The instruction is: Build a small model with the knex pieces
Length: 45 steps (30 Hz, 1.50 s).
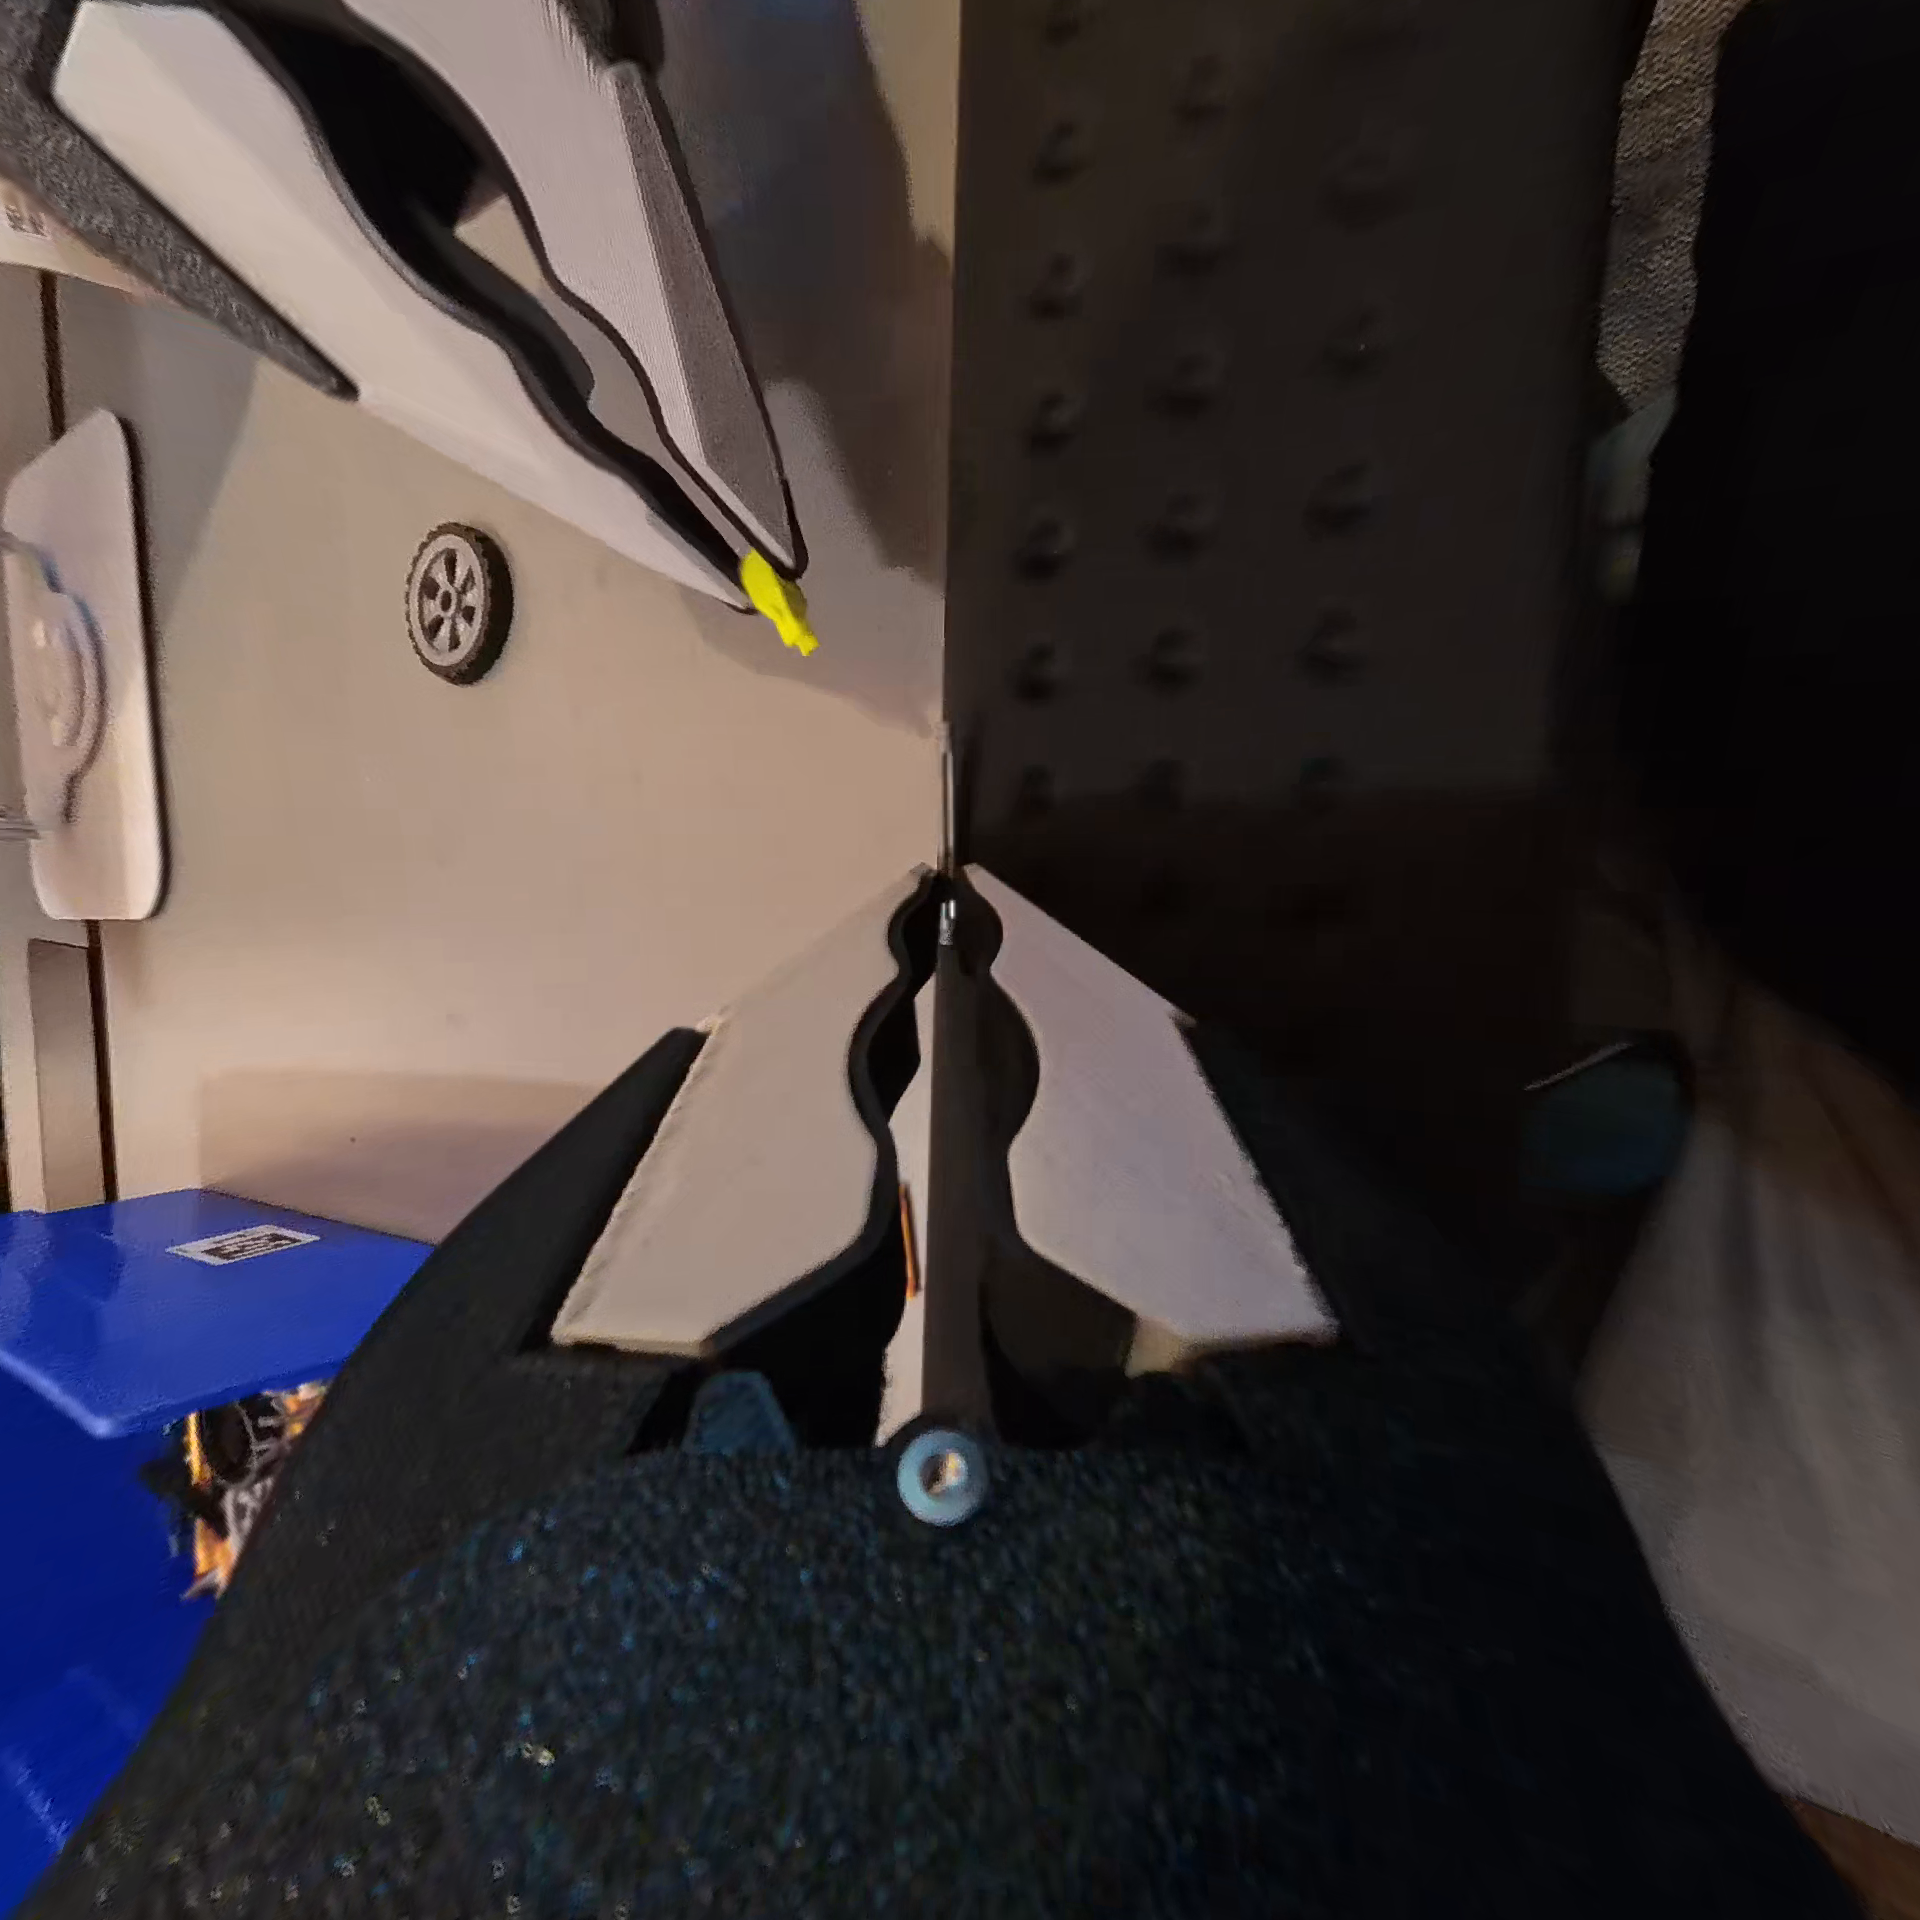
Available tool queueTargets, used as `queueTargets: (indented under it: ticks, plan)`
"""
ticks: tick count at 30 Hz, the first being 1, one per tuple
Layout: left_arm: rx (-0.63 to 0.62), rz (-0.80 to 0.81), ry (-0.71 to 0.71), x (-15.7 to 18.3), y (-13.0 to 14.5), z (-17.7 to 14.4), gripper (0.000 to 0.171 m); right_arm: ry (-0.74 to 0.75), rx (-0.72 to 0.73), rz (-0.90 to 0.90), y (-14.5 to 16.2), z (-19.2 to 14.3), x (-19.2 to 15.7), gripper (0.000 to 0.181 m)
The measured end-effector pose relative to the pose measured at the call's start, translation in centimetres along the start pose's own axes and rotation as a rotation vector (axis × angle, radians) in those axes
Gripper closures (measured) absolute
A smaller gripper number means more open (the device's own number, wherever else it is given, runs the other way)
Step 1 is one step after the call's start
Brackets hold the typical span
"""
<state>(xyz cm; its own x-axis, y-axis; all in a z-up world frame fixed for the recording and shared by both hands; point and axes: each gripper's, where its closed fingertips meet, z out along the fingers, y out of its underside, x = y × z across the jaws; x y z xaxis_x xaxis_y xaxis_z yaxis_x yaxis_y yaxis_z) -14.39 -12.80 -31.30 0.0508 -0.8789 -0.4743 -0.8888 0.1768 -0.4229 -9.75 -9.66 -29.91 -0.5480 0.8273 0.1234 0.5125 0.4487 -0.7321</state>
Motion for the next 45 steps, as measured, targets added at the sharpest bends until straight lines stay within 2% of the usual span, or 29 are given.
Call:
queueTargets:
  ticks: [7,11,20,27,45]
  plan:
    - [-0.029,0.068,0.013,0.1,0.0,0.1,0.171,-0.118,-0.073,-0.138,-1.7,2.0,-0.9,0.176]
    - [-0.025,0.113,0.009,0.1,0.0,0.2,0.171,-0.169,-0.124,-0.158,-1.1,2.7,-1.3,0.176]
    - [-0.056,0.129,-0.02,0.3,-0.1,0.4,0.171,-0.23,-0.138,-0.178,-1.3,3.3,-1.6,0.177]
    - [-0.083,0.113,-0.063,0.3,-0.1,0.6,0.171,-0.211,-0.221,-0.197,-1.2,3.6,-1.7,0.177]
    - [-0.183,0.141,-0.169,0.1,-0.3,0.7,0.171,-0.281,-0.154,0.02,-1.4,3.9,-1.9,0.178]
